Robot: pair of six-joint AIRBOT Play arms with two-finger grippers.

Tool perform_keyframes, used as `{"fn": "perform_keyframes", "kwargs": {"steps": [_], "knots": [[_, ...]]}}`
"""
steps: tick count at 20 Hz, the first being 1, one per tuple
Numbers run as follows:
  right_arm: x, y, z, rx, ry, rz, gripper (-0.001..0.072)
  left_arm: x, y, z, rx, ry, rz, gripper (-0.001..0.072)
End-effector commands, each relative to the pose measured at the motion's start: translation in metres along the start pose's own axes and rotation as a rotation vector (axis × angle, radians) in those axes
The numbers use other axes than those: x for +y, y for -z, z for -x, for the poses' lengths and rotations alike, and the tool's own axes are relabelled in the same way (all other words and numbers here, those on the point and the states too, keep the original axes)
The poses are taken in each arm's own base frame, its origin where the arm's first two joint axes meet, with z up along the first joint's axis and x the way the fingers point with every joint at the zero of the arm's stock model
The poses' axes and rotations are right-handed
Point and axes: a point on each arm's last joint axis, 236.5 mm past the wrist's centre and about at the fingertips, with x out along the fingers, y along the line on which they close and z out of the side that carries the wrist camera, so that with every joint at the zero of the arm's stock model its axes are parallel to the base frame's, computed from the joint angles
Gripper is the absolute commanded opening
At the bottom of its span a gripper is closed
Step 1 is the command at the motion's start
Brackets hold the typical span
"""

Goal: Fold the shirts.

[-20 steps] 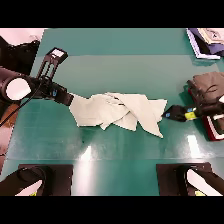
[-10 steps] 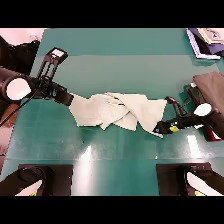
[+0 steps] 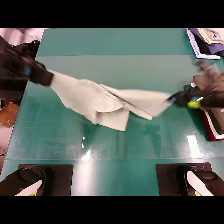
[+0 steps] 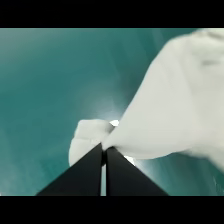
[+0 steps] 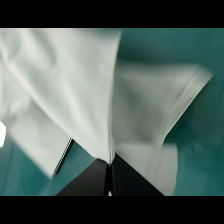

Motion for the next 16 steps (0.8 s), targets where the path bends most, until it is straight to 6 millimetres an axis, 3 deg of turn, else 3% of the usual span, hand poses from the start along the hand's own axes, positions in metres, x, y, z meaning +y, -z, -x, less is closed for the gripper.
{"fn": "perform_keyframes", "kwargs": {"steps": [1,3,5,8,10,12,14,16], "knots": [[0.017,-0.084,0.112,-0.37,0.08,0.031,0.0013,0.03,-0.049,0.07,-0.184,-0.056,0.042,0.0023],[0.019,-0.099,0.155,-0.471,0.137,0.045,0.0013,0.038,-0.065,0.099,-0.265,-0.06,0.064,0.0023],[0.025,-0.108,0.184,-0.528,0.175,0.067,0.0013,0.043,-0.074,0.119,-0.316,-0.061,0.079,0.0023],[0.035,-0.119,0.201,-0.546,0.176,0.078,0.0013,0.042,-0.072,0.131,-0.319,-0.046,0.091,0.0023],[0.036,-0.117,0.183,-0.446,0.13,0.033,0.0013,0.028,-0.062,0.127,-0.27,0.011,0.088,0.0023],[0.032,-0.108,0.151,-0.304,0.082,0.013,0.0013,0.011,-0.049,0.12,-0.204,0.075,0.057,0.0023],[0.025,-0.104,0.113,-0.199,0.043,-0.007,0.0013,0.006,-0.034,0.107,-0.132,0.083,0.016,0.0023],[0.028,-0.1,0.088,-0.133,0.007,-0.006,0.0013,0.006,-0.025,0.1,-0.092,0.077,0.012,0.0023]]}}
